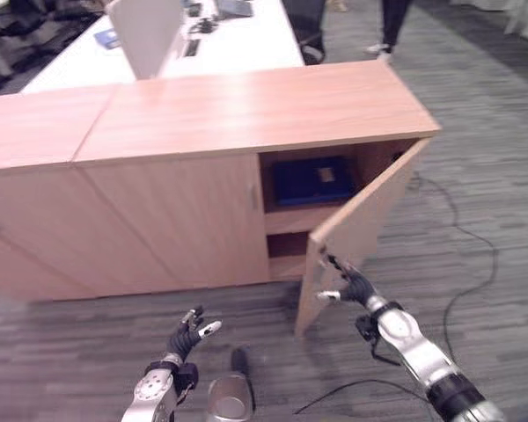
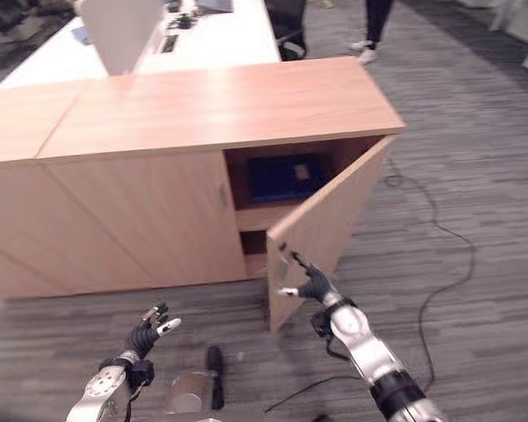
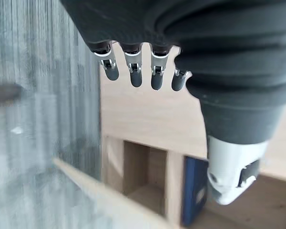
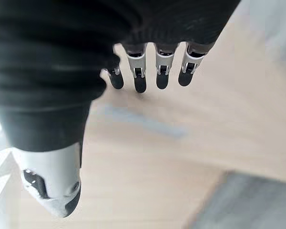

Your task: Put the empty folder in the office cabinet

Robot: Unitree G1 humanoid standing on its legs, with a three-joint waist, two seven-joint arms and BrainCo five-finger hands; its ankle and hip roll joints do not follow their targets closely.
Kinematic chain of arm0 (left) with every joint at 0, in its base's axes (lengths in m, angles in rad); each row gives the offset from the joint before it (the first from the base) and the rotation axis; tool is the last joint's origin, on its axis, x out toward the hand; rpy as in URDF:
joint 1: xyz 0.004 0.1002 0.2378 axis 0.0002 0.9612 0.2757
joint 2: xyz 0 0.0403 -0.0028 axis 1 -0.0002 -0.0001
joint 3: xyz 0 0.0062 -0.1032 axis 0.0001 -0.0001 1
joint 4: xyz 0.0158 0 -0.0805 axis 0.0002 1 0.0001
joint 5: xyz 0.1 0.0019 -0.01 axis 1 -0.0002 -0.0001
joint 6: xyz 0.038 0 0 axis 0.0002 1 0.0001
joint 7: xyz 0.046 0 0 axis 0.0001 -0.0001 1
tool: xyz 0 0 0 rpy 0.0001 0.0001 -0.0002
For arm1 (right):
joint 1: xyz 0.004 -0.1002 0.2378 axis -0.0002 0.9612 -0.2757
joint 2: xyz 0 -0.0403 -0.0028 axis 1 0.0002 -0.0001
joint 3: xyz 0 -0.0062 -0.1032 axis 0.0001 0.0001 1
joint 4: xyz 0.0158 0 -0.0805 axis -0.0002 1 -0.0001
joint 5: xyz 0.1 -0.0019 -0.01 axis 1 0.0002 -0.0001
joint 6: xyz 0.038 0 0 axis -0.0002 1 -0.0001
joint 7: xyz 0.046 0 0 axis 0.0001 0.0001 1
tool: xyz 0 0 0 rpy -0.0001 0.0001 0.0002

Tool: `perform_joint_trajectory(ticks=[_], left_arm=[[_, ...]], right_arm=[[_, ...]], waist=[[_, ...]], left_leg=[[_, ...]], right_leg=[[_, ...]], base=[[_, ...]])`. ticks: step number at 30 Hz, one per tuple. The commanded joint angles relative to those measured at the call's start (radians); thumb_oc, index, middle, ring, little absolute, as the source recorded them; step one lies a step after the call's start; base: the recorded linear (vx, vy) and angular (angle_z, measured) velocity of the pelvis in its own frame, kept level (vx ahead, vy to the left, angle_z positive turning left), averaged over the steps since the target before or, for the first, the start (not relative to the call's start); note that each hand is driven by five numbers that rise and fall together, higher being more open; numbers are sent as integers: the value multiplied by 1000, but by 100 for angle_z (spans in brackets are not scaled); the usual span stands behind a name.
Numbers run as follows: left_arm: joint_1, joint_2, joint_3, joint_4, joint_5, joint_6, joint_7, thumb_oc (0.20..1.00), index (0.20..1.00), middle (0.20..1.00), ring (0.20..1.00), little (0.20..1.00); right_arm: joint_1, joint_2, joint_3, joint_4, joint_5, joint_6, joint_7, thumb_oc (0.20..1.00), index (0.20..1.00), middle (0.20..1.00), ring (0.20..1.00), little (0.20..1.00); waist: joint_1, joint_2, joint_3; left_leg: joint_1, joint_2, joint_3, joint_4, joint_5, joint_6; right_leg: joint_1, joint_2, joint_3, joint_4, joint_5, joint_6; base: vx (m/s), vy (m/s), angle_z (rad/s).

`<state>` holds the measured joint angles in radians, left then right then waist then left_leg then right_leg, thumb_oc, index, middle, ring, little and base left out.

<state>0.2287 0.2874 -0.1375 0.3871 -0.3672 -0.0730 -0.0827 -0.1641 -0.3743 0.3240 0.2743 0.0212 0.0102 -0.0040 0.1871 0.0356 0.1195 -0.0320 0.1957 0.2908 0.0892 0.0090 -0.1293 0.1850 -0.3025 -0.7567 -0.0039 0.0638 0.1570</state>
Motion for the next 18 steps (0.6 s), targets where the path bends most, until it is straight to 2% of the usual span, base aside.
perform_joint_trajectory(ticks=[1,3,4,5,6,7,8,9,11,12,13,14,15,18], left_arm=[[-34,96,-7,-46,19,-16,-15,1000,1000,1000,1000,1000],[-39,110,-7,-49,28,-9,-15,1000,1000,1000,1000,1000],[-40,116,-7,-52,31,-7,-14,1000,1000,1000,1000,1000],[-41,116,-7,-53,31,-6,-14,1000,1000,1000,1000,1000],[-46,124,-12,-57,31,-2,-12,1000,1000,1000,1000,1000],[-59,139,-23,-60,38,1,-12,1000,1000,1000,1000,1000],[-66,146,-30,-59,44,-1,-11,1000,1000,1000,1000,1000],[-67,146,-31,-59,44,-1,-11,1000,1000,1000,1000,1000],[-73,155,-41,-59,49,-8,-6,1000,1000,1000,1000,1000],[-84,158,-52,-55,47,-10,-5,1000,1000,1000,1000,1000],[-93,166,-67,-58,37,-14,-4,1000,1000,1000,1000,1000],[-103,171,-66,-46,45,-18,6,1000,1000,1000,1000,1000],[-96,177,-71,-56,45,-25,0,1000,1000,1000,1000,1000],[-92,169,-69,-48,39,-26,-6,1000,1000,1000,1000,1000]], right_arm=[[-80,64,-56,11,71,-36,-46,1000,1000,1000,1000,1000],[-88,64,-86,37,67,-26,-58,1000,1000,1000,1000,1000],[-97,65,-98,47,64,-22,-65,1000,1000,1000,1000,1000],[-99,65,-99,49,64,-22,-65,1000,1000,1000,1000,1000],[-109,67,-112,59,65,-19,-77,1000,1000,1000,1000,1000],[-111,65,-139,81,72,-16,-97,1000,1000,1000,1000,1000],[-115,61,-147,94,72,-14,-105,1000,1000,1000,1000,1000],[-116,61,-148,95,72,-14,-105,1000,1000,1000,1000,1000],[-139,48,-165,123,74,-13,-132,1000,1000,1000,1000,1000],[-157,43,-173,143,86,-18,-150,1000,1000,1000,1000,1000],[-205,25,-182,185,103,-19,-177,1000,1000,1000,1000,1000],[-227,7,-185,224,114,-23,-191,1000,1000,1000,1000,1000],[-234,-8,-202,222,114,-21,-202,1000,1000,1000,1000,1000],[-283,-36,-221,285,129,-19,-225,1000,1000,1000,1000,1000]], waist=[[34,-62,19],[36,-68,25],[40,-67,30],[41,-69,32],[46,-62,41],[49,-56,45],[50,-55,45],[50,-53,43],[48,-57,44],[44,-57,45],[33,-70,49],[26,-71,53],[22,-75,48],[27,-90,27]], left_leg=[[7,-35,-66,18,-69,46],[21,-68,-84,13,-93,81],[28,-79,-92,10,-98,96],[28,-82,-91,10,-99,98],[22,-86,-94,10,-80,115],[34,-89,-147,-15,-75,119],[40,-92,-173,-27,-70,116],[37,-91,-174,-29,-66,116],[48,-104,-232,-42,-65,104],[49,-108,-259,-48,-62,101],[62,-127,-305,-54,-74,85],[65,-132,-321,-59,-73,80],[68,-142,-348,-62,-79,71],[76,-158,-363,-80,-80,63]], right_leg=[[10,-95,64,257,-101,56],[-31,-161,93,396,-24,94],[-51,-186,106,465,13,102],[-55,-192,109,472,12,103],[-77,-204,110,514,60,102],[-126,-179,195,560,65,105],[-144,-161,244,549,52,105],[-144,-158,242,543,58,105],[-150,-119,310,467,4,102],[-150,-92,327,402,-30,89],[-157,-40,365,227,-69,69],[-169,-23,383,156,-42,74],[-155,-9,417,104,-47,83],[-116,-10,426,42,-3,90]], base=[[87,244,56],[76,242,64],[42,171,73],[-37,130,65],[-23,67,64],[3,60,44],[50,17,61],[73,-11,82],[112,-61,84],[177,-161,62],[176,-163,55],[165,-169,63],[59,-67,63],[110,-74,112]])
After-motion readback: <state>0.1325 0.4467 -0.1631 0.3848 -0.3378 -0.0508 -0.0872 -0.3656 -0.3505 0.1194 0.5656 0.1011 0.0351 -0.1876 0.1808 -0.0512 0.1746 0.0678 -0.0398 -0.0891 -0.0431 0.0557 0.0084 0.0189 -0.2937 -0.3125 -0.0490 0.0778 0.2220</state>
